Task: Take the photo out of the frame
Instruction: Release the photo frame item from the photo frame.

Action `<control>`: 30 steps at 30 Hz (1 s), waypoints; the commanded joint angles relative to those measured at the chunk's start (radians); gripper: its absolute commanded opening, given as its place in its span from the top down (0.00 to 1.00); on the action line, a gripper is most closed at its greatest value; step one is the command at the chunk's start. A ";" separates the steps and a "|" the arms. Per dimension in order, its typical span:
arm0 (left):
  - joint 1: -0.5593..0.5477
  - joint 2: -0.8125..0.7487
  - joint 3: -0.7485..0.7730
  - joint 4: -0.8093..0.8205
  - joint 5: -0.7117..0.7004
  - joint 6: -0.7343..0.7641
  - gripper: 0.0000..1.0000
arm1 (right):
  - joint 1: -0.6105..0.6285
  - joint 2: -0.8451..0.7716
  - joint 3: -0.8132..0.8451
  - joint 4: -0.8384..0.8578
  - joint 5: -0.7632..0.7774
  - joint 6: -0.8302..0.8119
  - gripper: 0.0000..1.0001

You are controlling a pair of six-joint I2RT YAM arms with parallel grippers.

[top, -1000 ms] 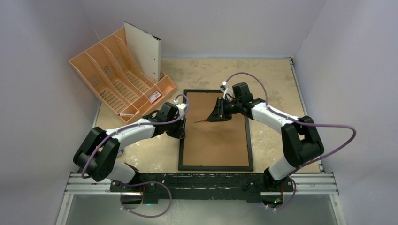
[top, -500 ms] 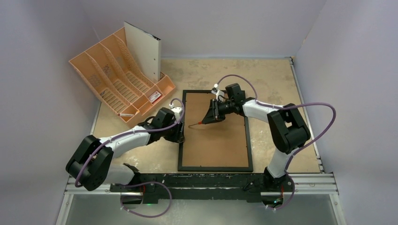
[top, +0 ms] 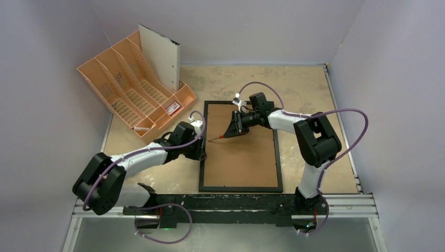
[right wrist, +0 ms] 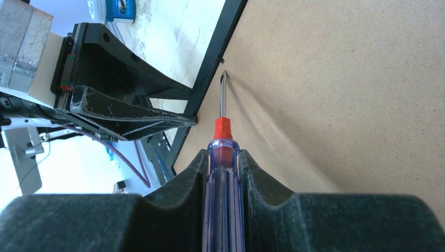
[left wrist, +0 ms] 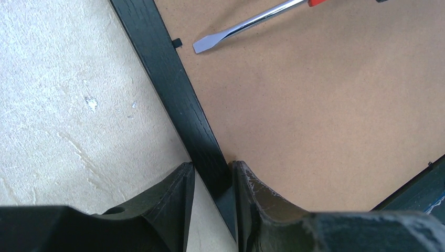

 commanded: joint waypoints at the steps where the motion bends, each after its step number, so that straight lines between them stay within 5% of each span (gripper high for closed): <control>1: 0.001 0.007 -0.013 -0.021 -0.043 -0.002 0.67 | 0.004 0.010 0.030 -0.013 0.003 -0.075 1.00; 20: 0.001 0.013 -0.013 -0.014 -0.039 0.008 0.71 | 0.016 0.048 -0.001 0.015 -0.006 -0.223 1.00; 30: 0.002 0.019 -0.007 -0.011 -0.026 0.028 0.75 | 0.020 0.075 0.000 0.062 -0.036 -0.172 1.00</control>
